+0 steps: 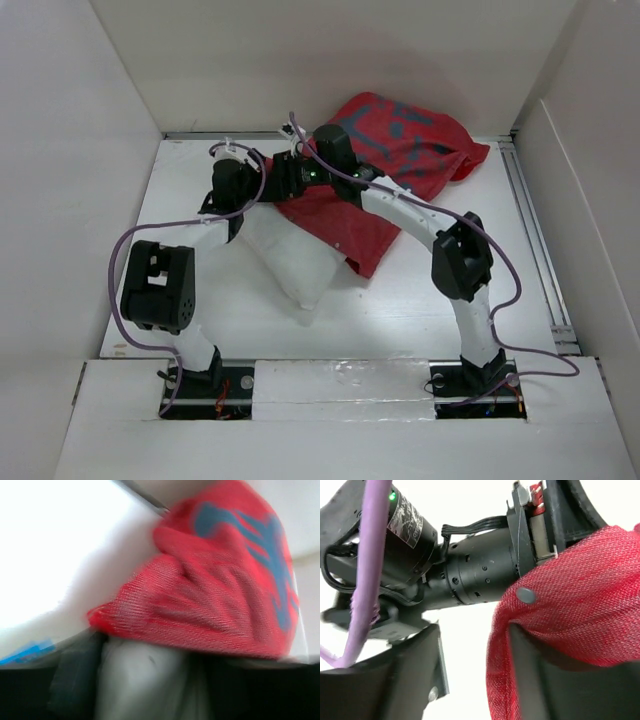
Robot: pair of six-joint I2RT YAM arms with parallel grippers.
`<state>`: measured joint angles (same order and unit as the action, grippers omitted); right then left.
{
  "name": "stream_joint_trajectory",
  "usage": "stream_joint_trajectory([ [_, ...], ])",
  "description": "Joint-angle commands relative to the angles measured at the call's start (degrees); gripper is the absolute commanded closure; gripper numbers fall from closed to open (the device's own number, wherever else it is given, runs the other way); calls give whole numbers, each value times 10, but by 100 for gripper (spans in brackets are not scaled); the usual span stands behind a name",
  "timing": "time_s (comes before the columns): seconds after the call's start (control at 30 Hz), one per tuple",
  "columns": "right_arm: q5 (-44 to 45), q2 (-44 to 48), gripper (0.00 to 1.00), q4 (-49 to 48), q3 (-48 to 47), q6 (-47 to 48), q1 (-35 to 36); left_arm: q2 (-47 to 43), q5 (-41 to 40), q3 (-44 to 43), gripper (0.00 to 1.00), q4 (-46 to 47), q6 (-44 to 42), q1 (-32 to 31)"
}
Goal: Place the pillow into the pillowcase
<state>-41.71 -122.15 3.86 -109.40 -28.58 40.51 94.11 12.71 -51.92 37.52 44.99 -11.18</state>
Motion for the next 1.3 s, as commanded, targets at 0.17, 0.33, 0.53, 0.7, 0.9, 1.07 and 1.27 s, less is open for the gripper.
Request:
stream_joint_trajectory([
  [0.17, 43, 20, 16, 20, -47, 23, -40, -16, -239, -165, 0, -411, -47, -4],
  [0.33, 110, 93, 13, 2, 67, 54, -40, -16, -376, -211, 0, -545, -5, -4],
  [0.53, 234, 148, 12, 7, 180, 106, -29, -24, -557, -274, 0, -757, 123, -4],
  [0.7, 290, 93, 12, 31, 163, 111, -29, -109, -589, -267, 3, -797, 158, -4],
  [0.9, 342, 139, 10, 0, 204, 100, -29, -243, -444, -89, 1, -702, 129, -19],
  [1.07, 382, 242, 0, -29, 277, 105, -4, -349, -147, 120, 1, -500, 62, -43],
  [1.27, 395, 351, 0, -29, 375, 93, -3, -494, -39, 304, 1, -319, 76, -43],
])
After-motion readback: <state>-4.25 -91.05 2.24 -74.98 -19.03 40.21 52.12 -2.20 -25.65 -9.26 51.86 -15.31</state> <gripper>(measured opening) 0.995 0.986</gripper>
